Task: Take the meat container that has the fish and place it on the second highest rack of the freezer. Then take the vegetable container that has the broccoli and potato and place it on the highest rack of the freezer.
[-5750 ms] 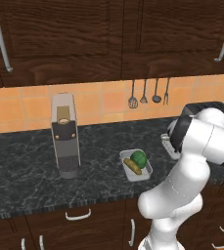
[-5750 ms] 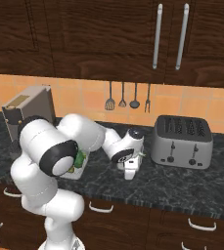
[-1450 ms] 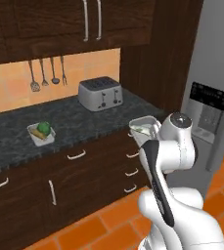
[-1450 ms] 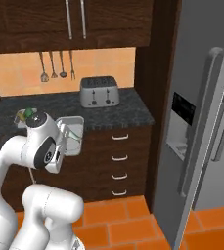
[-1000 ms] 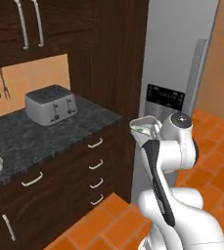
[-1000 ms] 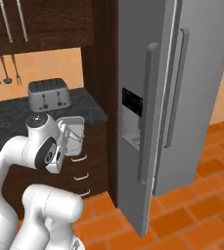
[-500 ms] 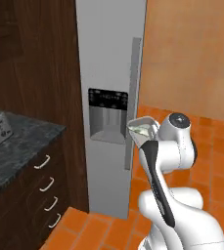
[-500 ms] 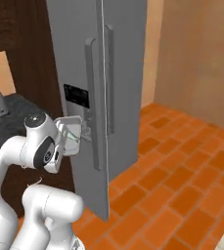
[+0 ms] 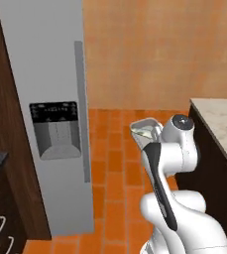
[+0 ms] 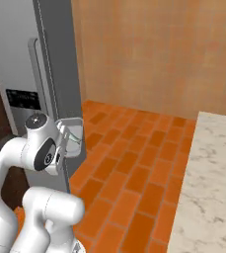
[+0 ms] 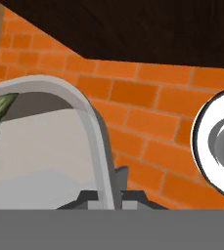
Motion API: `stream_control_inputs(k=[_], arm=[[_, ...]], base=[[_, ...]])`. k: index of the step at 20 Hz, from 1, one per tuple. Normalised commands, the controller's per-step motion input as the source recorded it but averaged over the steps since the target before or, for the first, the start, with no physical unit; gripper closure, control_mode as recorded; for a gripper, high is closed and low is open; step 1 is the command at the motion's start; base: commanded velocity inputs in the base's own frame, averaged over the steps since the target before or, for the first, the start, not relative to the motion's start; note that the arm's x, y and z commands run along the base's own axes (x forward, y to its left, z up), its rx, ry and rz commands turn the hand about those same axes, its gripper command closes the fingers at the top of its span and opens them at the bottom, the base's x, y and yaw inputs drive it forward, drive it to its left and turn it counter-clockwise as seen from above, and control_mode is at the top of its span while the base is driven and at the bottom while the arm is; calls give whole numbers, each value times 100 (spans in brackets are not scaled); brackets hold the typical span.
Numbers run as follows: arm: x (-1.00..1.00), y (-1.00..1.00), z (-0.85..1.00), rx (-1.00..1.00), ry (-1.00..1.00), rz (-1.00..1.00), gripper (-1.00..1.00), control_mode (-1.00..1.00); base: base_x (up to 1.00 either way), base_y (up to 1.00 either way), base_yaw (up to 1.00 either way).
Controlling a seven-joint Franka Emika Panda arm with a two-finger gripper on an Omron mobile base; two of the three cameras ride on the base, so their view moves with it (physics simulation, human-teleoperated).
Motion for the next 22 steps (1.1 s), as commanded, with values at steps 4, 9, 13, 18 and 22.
stream_control_inputs(k=[4, 9, 13, 18, 22], arm=[[0, 0, 0, 0, 0, 0, 100, 100], [0, 0, 0, 0, 0, 0, 100, 100], [0, 0, 0, 0, 0, 0, 100, 100], [0, 0, 0, 0, 0, 0, 100, 100], [0, 0, 0, 0, 0, 0, 100, 100]], base=[[99, -7, -20], [100, -24, -1], [100, -15, 9], [100, -13, 47], [97, -23, 62]])
